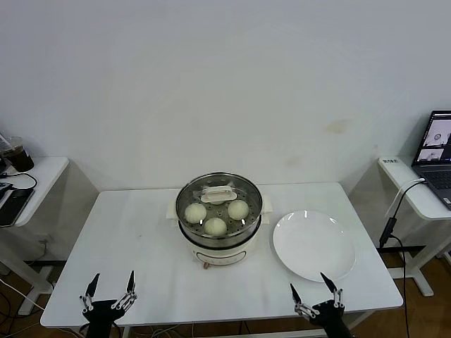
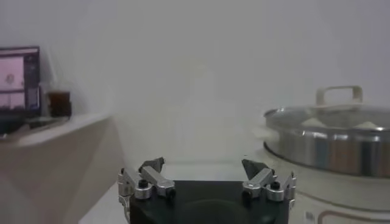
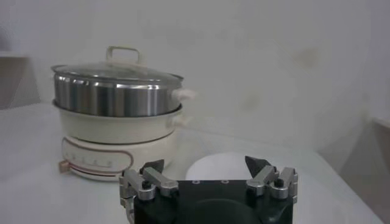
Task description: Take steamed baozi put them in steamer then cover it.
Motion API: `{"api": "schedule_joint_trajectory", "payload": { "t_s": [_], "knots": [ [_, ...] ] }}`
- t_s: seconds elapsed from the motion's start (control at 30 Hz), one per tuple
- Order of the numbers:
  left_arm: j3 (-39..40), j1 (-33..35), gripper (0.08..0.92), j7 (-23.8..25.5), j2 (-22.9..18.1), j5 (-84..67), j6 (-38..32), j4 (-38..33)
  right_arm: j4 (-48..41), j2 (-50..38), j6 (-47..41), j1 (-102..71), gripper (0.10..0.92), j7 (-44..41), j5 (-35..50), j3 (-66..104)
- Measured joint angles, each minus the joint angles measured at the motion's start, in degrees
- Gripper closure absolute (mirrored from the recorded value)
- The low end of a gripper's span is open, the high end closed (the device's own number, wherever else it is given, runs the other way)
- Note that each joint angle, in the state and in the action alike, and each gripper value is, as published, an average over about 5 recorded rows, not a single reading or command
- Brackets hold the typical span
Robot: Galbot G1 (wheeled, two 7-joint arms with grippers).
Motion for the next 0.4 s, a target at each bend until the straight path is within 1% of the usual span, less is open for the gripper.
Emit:
{"api": "schedule_joint_trajectory", "payload": {
  "t_s": [0.4],
  "knots": [
    [-0.11,1.96,0.177,1.22,-0.57,-0.26,0.47,0.23,-0.1,-0.79,-0.37,-0.45,0.203,0.3,0.39,-1.46]
  ]
}}
